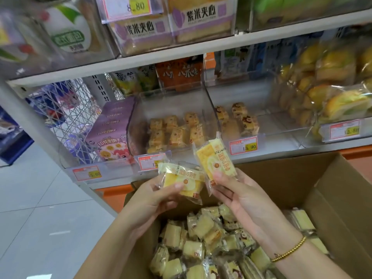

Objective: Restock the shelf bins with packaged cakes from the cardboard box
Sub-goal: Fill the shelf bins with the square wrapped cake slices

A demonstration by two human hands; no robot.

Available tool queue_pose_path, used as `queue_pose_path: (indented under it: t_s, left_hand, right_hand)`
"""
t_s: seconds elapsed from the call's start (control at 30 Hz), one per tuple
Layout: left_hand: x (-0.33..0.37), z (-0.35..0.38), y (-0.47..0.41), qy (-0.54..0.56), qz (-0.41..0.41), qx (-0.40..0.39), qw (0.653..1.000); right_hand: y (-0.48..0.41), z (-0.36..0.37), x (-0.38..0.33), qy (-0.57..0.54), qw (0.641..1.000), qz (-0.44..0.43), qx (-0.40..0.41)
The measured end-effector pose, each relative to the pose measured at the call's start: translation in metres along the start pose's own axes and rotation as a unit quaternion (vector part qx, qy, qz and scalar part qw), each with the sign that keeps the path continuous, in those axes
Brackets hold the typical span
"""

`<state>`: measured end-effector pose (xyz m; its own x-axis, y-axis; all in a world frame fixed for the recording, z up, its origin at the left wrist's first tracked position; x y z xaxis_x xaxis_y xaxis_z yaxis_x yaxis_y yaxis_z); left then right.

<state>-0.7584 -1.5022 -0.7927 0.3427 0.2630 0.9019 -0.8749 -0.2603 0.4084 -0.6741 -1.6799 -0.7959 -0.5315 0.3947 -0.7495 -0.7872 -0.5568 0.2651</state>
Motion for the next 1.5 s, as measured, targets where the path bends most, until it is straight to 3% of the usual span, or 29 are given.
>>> queue_pose_path:
  t_s: [0.17, 0.3, 0.43, 0.53, 0.6, 0.83, 0.93, 1.23, 1.3, 1.37, 1.47, 1.5]
  left_hand:
    - [0.066, -0.017, -0.023, -0.074, 0.084, 0.151, 0.982]
    - [0.125, -0.038, -0.064, -0.251, 0.153, 0.271, 0.917]
    - [0.145, -0.035, -0.106, -0.343, 0.04, 0.239, 0.907]
    - [0.138, -0.039, -0.137, -0.342, -0.092, 0.158, 0.922]
    - [0.128, -0.042, -0.154, -0.376, -0.177, 0.098, 0.904]
    - [0.116, -0.026, -0.179, -0.467, -0.264, 0.051, 0.842]
    - [0.116, -0.021, -0.182, -0.486, -0.274, 0.047, 0.829]
    - [0.105, -0.029, -0.169, -0.328, -0.33, -0.009, 0.885]
    - [0.104, -0.03, -0.168, -0.332, -0.328, 0.012, 0.884]
    - [0.11, -0.035, -0.173, -0.436, -0.276, 0.073, 0.854]
    - [0.122, -0.037, -0.176, -0.638, -0.133, 0.136, 0.746]
    - [0.124, -0.035, -0.177, -0.662, -0.072, 0.124, 0.735]
  right_hand:
    - [-0.027, 0.008, -0.039, 0.043, 0.998, -0.038, 0.008]
    - [-0.065, 0.025, -0.079, 0.258, 0.96, -0.108, 0.023]
    - [-0.097, 0.055, -0.115, 0.583, 0.793, -0.173, 0.035]
    - [-0.117, 0.08, -0.124, 0.698, 0.692, -0.183, 0.026]
    - [-0.13, 0.089, -0.122, 0.76, 0.629, -0.161, 0.024]
    - [-0.152, 0.105, -0.099, 0.858, 0.502, -0.107, -0.005]
    - [-0.165, 0.104, -0.082, 0.877, 0.475, -0.063, -0.032]
    - [-0.168, 0.099, -0.076, 0.886, 0.458, -0.069, 0.011]
    - [-0.168, 0.098, -0.076, 0.898, 0.437, -0.048, 0.006]
    - [-0.166, 0.1, -0.082, 0.923, 0.38, -0.06, -0.025]
    - [-0.154, 0.113, -0.096, 0.945, 0.27, -0.147, -0.113]
    - [-0.151, 0.116, -0.096, 0.941, 0.255, -0.145, -0.172]
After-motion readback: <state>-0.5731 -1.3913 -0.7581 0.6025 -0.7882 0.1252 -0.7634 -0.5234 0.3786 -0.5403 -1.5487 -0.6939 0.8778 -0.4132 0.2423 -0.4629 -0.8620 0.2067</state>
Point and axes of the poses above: each hand's wrist, its own y-axis away from the middle knuckle, its own z-axis out of the palm, x = y × z, the point moved 4 cm from there along -y, towards the middle knuckle, and after that the axes turned 5 degrees about -z, right-handed, at the moved point
